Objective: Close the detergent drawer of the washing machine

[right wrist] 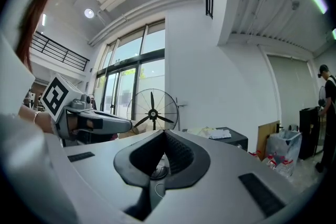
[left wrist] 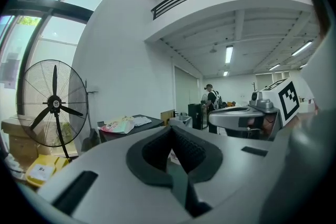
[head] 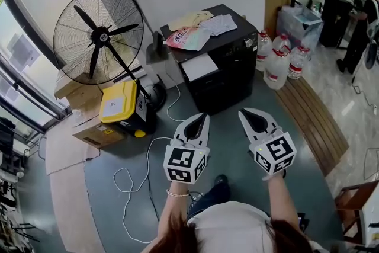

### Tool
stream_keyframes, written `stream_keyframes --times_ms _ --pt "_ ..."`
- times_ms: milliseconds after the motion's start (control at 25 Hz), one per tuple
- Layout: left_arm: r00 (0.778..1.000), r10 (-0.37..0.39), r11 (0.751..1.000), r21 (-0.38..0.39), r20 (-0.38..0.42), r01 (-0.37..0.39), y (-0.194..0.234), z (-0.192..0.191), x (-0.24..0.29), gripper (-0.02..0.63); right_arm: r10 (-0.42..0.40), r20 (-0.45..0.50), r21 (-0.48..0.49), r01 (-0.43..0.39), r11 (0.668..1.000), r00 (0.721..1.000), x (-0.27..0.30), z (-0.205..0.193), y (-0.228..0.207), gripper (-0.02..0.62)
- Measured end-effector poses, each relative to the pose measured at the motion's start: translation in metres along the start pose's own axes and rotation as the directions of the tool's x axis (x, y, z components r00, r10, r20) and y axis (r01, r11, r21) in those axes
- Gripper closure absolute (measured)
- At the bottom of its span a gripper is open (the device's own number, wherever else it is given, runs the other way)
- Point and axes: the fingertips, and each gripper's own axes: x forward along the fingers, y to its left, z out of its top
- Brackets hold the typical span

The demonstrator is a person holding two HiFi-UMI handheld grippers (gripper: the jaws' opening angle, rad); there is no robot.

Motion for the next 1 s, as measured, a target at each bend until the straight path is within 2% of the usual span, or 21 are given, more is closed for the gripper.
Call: stream_keyframes --times_ms 240,440,720,1000 --pt "1.000 0.003 1.000 -0.007 0.010 -0.003 0.048 0.009 0.044 0.589 -0.017 -0.031 0.018 0.017 1.000 0.999 0.054 0.000 -0.030 0.569" --pt "1.000 0.004 1.000 -0.023 0.008 -0.004 0.079 0.005 0.072 0.589 0.004 -0.035 0.018 -0.003 1.000 0.999 0.095 -0.006 -0.045 0.571" --pt "1.000 0.005 0.999 -0.049 -0.002 -0.005 0.111 -0.004 0.098 0.589 -0.048 -0.018 -0.018 0.048 0.999 0.999 0.133 -0.003 -0.069 0.569" --pt "0.997 0.076 0.995 -0.068 -0.019 -0.077 0.138 -0.011 0.122 0.589 -0.071 -0.044 -0.002 0.071 0.998 0.997 0.159 -0.013 -0.096 0.569"
